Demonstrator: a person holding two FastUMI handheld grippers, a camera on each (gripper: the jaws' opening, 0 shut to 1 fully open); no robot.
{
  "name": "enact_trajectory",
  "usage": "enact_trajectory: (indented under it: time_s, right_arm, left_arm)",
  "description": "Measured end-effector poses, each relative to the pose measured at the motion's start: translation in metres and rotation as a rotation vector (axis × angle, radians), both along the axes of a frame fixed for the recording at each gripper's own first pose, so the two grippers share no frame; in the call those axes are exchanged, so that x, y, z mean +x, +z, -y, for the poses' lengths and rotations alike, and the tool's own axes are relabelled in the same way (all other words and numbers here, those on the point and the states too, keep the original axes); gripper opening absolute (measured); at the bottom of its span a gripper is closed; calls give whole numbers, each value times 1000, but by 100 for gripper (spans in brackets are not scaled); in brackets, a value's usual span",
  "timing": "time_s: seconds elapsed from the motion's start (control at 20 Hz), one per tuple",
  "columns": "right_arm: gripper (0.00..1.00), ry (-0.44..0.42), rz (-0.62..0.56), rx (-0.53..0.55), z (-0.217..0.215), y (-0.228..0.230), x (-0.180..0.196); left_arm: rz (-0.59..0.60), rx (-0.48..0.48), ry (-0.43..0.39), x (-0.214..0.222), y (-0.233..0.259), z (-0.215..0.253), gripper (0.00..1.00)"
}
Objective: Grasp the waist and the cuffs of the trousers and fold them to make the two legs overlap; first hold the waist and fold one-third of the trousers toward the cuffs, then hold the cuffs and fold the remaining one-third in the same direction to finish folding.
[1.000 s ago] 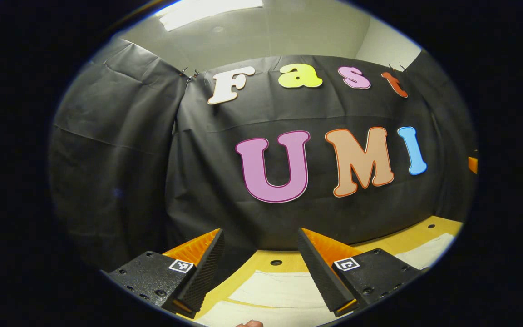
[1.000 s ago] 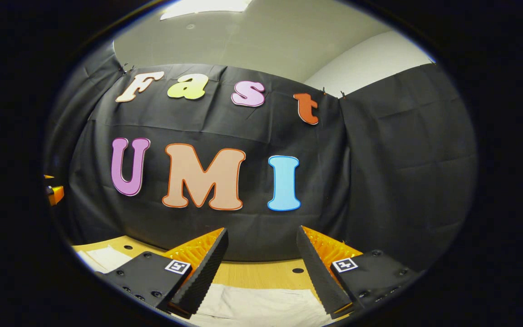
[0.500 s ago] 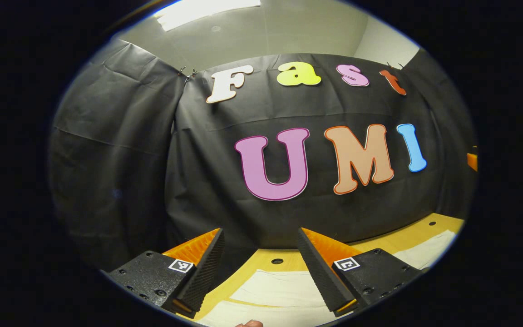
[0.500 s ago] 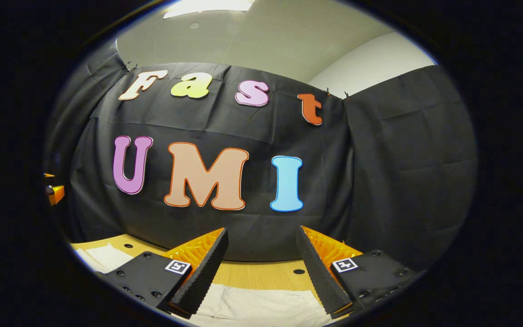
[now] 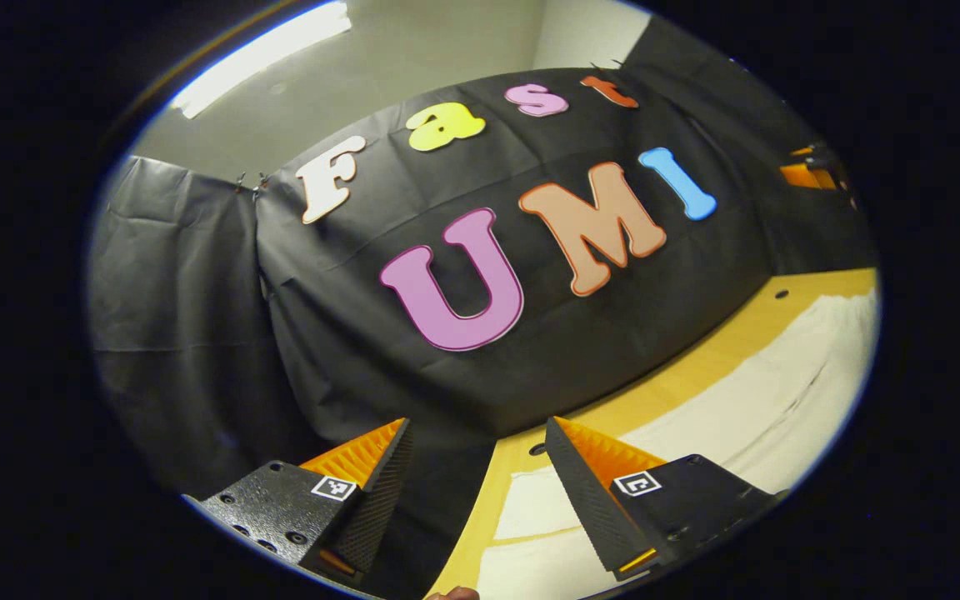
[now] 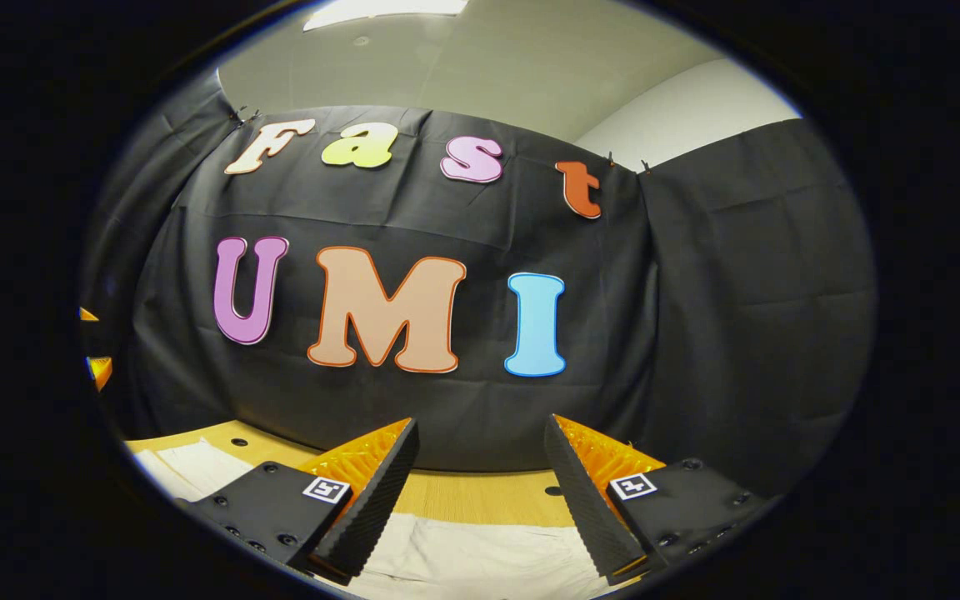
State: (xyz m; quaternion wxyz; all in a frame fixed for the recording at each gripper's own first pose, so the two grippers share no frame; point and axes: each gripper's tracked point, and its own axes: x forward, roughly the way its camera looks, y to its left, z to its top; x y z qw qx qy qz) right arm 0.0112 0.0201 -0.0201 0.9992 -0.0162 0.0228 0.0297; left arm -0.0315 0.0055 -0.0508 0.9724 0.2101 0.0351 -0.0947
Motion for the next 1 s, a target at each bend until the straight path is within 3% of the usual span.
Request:
enact_trajectory:
  time_s: [0.4,0.8,1.0]
  right_arm:
    - [97,27,-34,-18,-9,-22,-1]
    - [96,31,-75,-32,-5,-43,-5]
    - [98,25,-86,-47,1,-48,-6]
  left_arm:
    - [-179,340,-185,-65,-87,-17,96]
    - [-456,574,-440,-135,-187,-25,97]
    - [-568,675,-524,-167,-217,-44,97]
